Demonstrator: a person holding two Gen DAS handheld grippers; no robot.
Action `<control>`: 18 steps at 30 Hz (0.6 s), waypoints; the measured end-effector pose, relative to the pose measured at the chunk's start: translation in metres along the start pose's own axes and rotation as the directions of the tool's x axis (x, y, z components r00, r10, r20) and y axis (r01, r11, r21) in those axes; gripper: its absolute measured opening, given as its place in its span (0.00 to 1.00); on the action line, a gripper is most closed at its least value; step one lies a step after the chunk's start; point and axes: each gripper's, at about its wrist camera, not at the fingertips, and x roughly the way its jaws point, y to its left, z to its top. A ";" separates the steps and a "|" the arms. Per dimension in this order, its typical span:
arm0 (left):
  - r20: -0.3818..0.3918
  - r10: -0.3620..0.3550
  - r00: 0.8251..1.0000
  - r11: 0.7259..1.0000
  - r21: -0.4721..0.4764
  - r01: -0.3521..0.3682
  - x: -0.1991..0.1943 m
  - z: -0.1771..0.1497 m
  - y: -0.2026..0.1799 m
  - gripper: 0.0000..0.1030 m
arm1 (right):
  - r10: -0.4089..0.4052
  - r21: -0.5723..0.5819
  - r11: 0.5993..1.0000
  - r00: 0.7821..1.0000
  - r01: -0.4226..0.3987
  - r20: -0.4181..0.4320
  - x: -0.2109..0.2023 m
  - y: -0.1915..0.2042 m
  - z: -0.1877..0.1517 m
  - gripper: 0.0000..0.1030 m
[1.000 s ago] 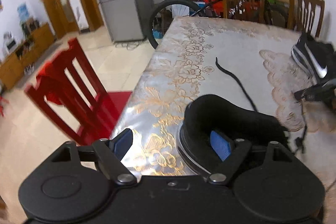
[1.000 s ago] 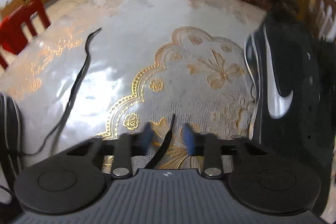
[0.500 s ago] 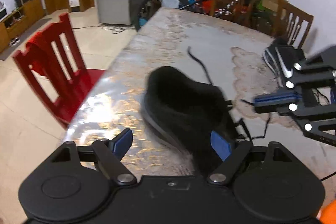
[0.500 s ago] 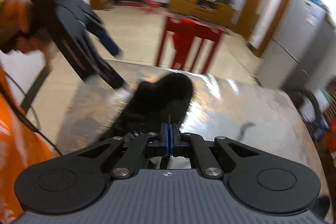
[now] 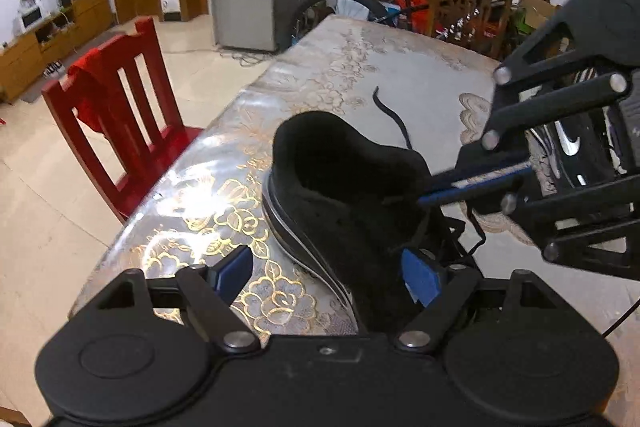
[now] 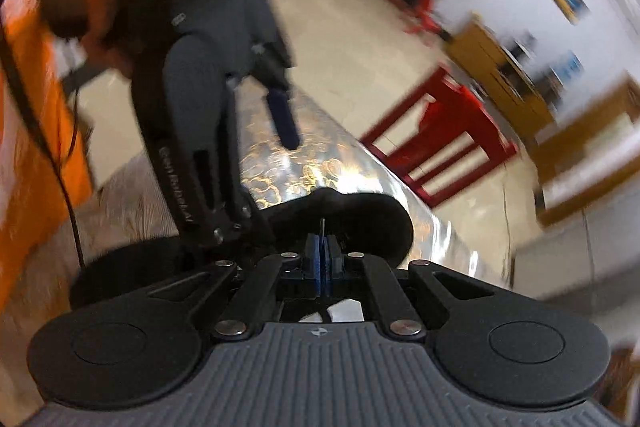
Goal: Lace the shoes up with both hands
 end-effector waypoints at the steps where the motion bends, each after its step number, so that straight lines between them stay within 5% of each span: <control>1: 0.002 0.011 1.000 1.000 0.001 -0.011 -0.001 -0.001 -0.001 0.79 | 0.014 -0.042 0.999 1.000 -0.014 -0.004 0.000 0.001 0.002 0.03; 7: -0.027 0.082 0.996 0.996 -0.042 -0.083 -0.012 -0.004 0.003 0.82 | 0.064 -0.110 0.992 0.998 -0.065 -0.009 0.004 0.004 0.001 0.03; 10: -0.062 0.240 0.969 0.971 -0.011 -0.241 -0.010 -0.010 0.009 0.76 | 0.090 -0.133 0.987 0.996 -0.087 0.016 0.006 0.009 0.002 0.03; 12: -0.111 0.254 0.961 0.964 -0.051 -0.261 -0.007 -0.014 0.021 0.72 | 0.099 -0.167 0.981 0.995 -0.093 0.024 0.007 0.012 0.003 0.03; 15: -0.107 0.114 0.988 0.982 -0.136 -0.128 -0.015 -0.013 0.030 0.69 | 0.096 -0.152 0.984 0.995 -0.091 0.023 0.007 0.008 0.002 0.03; 18: -0.071 0.042 0.997 0.997 -0.069 -0.047 -0.016 -0.012 0.015 0.73 | 0.091 -0.057 0.994 0.996 -0.089 0.027 0.000 -0.002 0.001 0.03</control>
